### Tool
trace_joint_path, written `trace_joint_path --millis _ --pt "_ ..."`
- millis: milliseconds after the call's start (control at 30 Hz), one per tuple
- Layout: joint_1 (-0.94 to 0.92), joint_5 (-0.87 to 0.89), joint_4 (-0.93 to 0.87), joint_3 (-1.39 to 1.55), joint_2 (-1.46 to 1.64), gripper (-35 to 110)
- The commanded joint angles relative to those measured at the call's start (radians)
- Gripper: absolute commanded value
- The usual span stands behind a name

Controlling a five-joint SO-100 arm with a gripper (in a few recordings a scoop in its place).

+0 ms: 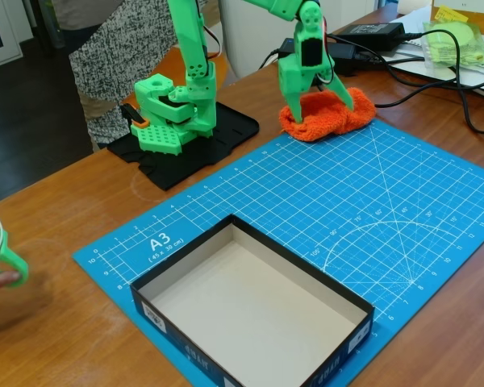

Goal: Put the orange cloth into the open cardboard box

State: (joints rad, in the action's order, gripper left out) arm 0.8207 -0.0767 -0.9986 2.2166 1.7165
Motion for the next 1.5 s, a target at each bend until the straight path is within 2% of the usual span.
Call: trace_joint_path --millis 0,100,233,433,567,767,933,1133,1467 --pt "-0.003 0.002 0.020 -0.011 -0.052 44" --pt "-0.011 0.008 0.034 -0.020 -0.091 35" --pt "-0.043 0.025 0.038 -0.044 -0.138 0" --pt "-0.067 0.038 -0.005 -0.058 -0.086 0" --pt "-0.132 0.075 -0.110 -0.110 0.064 0" --pt "-0.459 0.075 -0.261 -0.244 0.351 0" --pt "-0.775 0.011 -0.342 -0.439 0.365 0" --pt "-1.071 -0.035 -0.262 -0.466 0.354 0" --pt "-1.307 -0.086 -0.143 -0.563 0.120 0"
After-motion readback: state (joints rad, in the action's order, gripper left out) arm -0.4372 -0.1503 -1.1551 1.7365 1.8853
